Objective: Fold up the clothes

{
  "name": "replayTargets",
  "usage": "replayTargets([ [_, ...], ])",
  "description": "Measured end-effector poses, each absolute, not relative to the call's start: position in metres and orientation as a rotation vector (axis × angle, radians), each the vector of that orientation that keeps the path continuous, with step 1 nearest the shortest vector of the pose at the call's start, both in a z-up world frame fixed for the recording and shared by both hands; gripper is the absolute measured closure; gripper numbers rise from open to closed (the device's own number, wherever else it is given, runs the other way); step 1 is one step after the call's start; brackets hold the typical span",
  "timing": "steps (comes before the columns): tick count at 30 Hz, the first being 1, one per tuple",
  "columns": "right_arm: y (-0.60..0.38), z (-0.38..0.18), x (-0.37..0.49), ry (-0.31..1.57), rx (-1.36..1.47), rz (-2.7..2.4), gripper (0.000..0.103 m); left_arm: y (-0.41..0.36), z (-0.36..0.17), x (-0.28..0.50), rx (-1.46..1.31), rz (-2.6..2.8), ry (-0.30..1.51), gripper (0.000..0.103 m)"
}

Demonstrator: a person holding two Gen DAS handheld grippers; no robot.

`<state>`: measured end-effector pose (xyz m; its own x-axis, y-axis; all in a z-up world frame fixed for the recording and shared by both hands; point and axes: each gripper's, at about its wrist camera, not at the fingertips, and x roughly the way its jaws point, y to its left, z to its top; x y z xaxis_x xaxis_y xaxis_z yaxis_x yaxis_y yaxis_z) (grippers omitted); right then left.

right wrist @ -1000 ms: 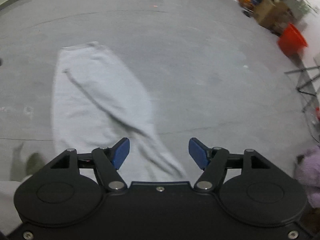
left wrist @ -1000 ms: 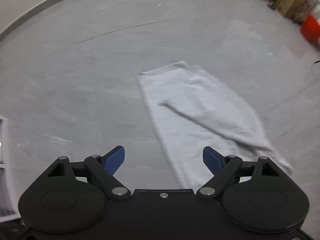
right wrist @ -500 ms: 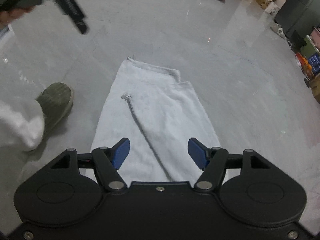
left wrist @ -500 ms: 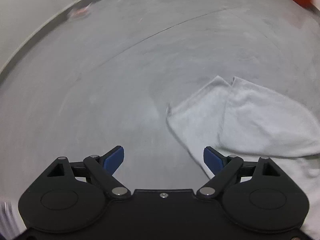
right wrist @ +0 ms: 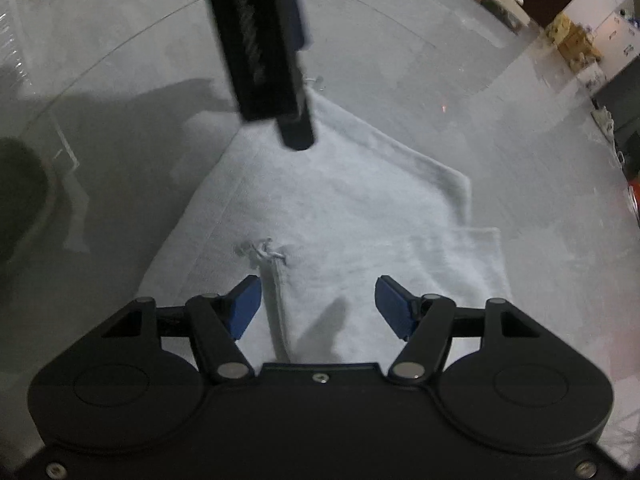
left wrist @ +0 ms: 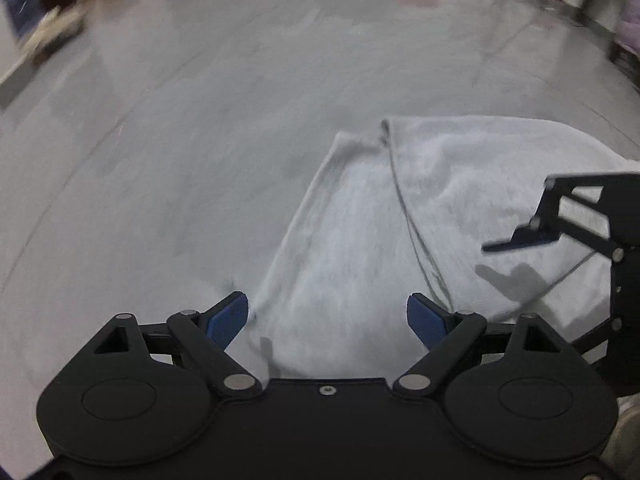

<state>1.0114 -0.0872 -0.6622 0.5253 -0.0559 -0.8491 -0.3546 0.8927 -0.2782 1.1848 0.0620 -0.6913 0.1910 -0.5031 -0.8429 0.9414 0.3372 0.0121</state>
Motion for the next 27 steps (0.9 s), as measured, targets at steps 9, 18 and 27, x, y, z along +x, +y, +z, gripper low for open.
replayTargets([
  [9,-0.174,-0.637,0.999,0.823,-0.154,0.062,0.093,0.060,-0.719,1.215,0.549,-1.176,0.764,0.018],
  [18,-0.398,-0.607,1.055,0.767,-0.121,-0.422,0.093,0.090,-0.713,1.235,0.364,-1.008,0.922,0.017],
  [27,-0.442,-0.671,1.106,0.977,-0.468,-0.507,0.066,0.123,-0.724,1.202,0.255,-0.925,1.050,0.017],
])
